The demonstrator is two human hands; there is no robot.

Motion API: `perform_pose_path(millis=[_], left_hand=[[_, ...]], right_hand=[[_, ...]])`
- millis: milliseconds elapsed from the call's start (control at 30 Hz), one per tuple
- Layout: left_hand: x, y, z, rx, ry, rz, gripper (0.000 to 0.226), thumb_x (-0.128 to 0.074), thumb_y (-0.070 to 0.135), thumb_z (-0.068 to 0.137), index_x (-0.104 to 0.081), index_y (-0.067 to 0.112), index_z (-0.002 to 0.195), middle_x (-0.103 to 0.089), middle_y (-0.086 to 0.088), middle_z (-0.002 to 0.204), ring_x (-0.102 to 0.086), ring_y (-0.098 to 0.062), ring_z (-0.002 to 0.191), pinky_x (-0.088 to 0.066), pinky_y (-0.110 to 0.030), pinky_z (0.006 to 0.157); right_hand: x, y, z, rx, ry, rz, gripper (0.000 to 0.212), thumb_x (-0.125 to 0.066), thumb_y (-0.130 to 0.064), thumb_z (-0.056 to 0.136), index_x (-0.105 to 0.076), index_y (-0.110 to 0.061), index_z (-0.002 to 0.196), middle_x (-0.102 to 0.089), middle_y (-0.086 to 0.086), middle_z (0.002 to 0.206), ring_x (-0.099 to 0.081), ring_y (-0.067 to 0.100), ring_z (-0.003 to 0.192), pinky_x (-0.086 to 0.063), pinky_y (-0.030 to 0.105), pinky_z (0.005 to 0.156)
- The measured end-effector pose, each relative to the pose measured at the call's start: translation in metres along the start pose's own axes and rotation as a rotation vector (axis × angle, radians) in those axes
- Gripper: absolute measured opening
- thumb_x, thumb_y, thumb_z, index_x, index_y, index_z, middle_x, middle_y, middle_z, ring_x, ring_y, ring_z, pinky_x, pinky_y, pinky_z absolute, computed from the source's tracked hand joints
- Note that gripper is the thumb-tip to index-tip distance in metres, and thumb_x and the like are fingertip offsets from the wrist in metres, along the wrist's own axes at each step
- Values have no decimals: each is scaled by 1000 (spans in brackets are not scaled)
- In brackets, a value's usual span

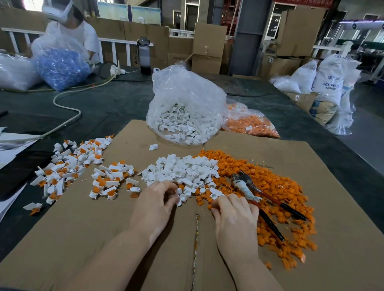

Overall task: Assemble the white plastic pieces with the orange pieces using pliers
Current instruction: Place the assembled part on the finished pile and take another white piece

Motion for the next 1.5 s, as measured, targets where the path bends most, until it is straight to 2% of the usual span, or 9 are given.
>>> perform_pose_path(millis=[200, 400, 567, 667, 767, 933, 1267, 1433, 1500], left_hand=[[-10, 25, -11, -50, -81, -215, 27, -61, 13, 89, -58, 38, 99, -55, 13, 89, -52, 6, 80, -39, -5, 72], [-25, 46, -23, -36, -200, -365, 21, -57, 8, 90, -68, 23, 97, -58, 1, 102, -50, 15, 86, -34, 3, 74], [-30, 47, -24, 35, -225, -505, 17, -73, 16, 78, -63, 23, 89, -57, 4, 81, -49, -7, 67, -38, -8, 59], [-35, 45, -21, 64, -227, -541, 14, -68, 10, 82, -60, 19, 88, -55, 2, 72, -47, -11, 63, -40, -14, 57], [-40, 42, -19, 154, -201, -620, 16, -56, 5, 90, -59, 21, 91, -65, -3, 84, -61, -15, 71, -53, -25, 71], [-42, 39, -17, 128, -145, -538, 24, -53, 3, 91, -60, 23, 101, -56, -2, 107, -63, -2, 86, -51, -13, 71], [-43, 35, -19, 163, -148, -706, 23, -61, -5, 84, -58, 18, 88, -50, 11, 55, -56, -6, 60, -53, -22, 63], [-44, 32, -20, 181, -149, -673, 13, -65, 2, 84, -60, 14, 88, -63, -9, 73, -65, -25, 73, -56, -35, 72], [-44, 33, -20, 180, -165, -689, 8, -63, 1, 85, -60, 8, 88, -63, -12, 71, -65, -20, 67, -55, -29, 67]], right_hand=[[3, -3, 1, 26, 4, 10, 21, -82, -7, 66, -63, -14, 71, -58, -1, 70, -55, 21, 64, -44, 37, 61], [5, -3, 1, 32, 26, 24, 23, -81, -1, 65, -63, -14, 72, -59, 0, 71, -57, 22, 65, -45, 37, 61], [5, -4, 0, 68, 54, 61, 15, -51, -3, 77, -62, -13, 73, -57, 0, 70, -56, 22, 64, -43, 34, 60], [5, -3, 1, 46, 39, 94, 15, -67, 1, 75, -63, -13, 75, -59, 0, 72, -57, 22, 66, -43, 34, 60], [4, 0, 2, -8, 16, 142, 16, -76, -3, 73, -65, -13, 78, -60, 0, 76, -59, 22, 70, -45, 36, 61], [4, 2, 1, -33, 9, 157, 13, -75, -2, 75, -70, -12, 83, -62, 2, 80, -61, 23, 74, -45, 38, 64], [7, 8, 0, -262, -46, 514, 8, -63, -8, 87, -68, -13, 91, -67, -7, 84, -61, 12, 83, -50, 27, 74], [8, 7, 0, -288, -71, 543, 4, -63, -14, 88, -66, -14, 90, -65, -6, 81, -60, 14, 82, -50, 32, 73], [8, 7, 0, -260, -78, 517, 5, -63, -15, 88, -66, -13, 89, -65, -4, 81, -60, 17, 80, -50, 36, 72]])
Point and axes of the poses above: each hand's wrist, its own z-axis towards the middle knuckle, its own x-axis out of the back of the hand, y = z × x, the point moved 3 cm from there along z, towards the middle knuckle
